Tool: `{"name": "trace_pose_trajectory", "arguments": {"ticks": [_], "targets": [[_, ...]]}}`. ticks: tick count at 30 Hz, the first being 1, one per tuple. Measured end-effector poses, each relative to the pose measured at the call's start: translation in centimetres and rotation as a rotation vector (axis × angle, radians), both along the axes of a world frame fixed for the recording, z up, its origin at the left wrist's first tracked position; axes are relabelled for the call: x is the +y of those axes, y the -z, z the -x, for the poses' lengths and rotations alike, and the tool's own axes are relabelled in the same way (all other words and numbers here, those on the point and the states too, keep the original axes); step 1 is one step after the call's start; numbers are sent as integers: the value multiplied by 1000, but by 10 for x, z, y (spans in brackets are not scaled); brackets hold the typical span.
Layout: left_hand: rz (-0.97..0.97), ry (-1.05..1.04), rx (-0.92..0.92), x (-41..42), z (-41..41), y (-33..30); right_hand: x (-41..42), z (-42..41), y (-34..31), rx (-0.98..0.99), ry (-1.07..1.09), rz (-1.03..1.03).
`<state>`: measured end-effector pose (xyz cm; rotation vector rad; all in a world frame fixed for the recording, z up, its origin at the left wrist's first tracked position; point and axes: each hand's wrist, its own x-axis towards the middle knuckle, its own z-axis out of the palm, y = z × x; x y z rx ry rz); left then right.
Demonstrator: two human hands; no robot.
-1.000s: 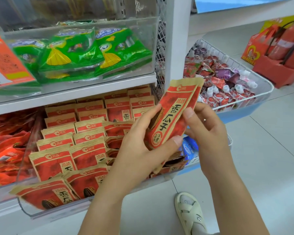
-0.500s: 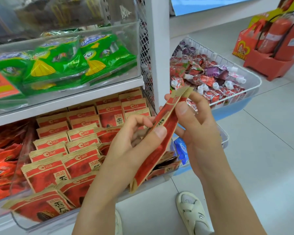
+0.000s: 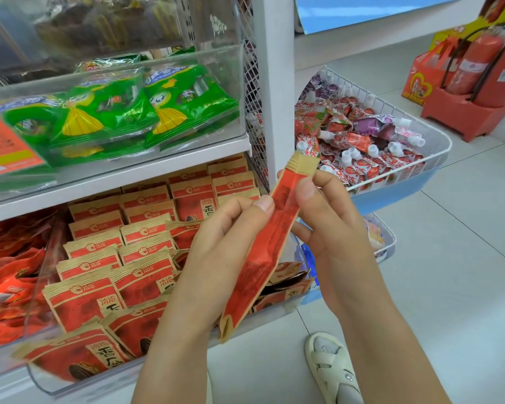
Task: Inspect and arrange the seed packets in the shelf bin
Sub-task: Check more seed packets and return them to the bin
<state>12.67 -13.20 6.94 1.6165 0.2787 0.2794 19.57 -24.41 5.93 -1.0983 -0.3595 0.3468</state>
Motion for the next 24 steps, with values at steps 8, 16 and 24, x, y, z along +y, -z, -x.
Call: {"name": "trace_pose_trajectory", "arguments": {"ticks": [8, 16, 24], "targets": [[-14, 45, 12, 1, 2, -3, 0, 0, 1, 26, -30, -67], [-48, 114, 30, 5, 6, -6, -2, -3, 2, 76, 31, -85], [-55, 268, 69, 13, 16, -4, -11, -12, -3, 184, 198, -71]]}}
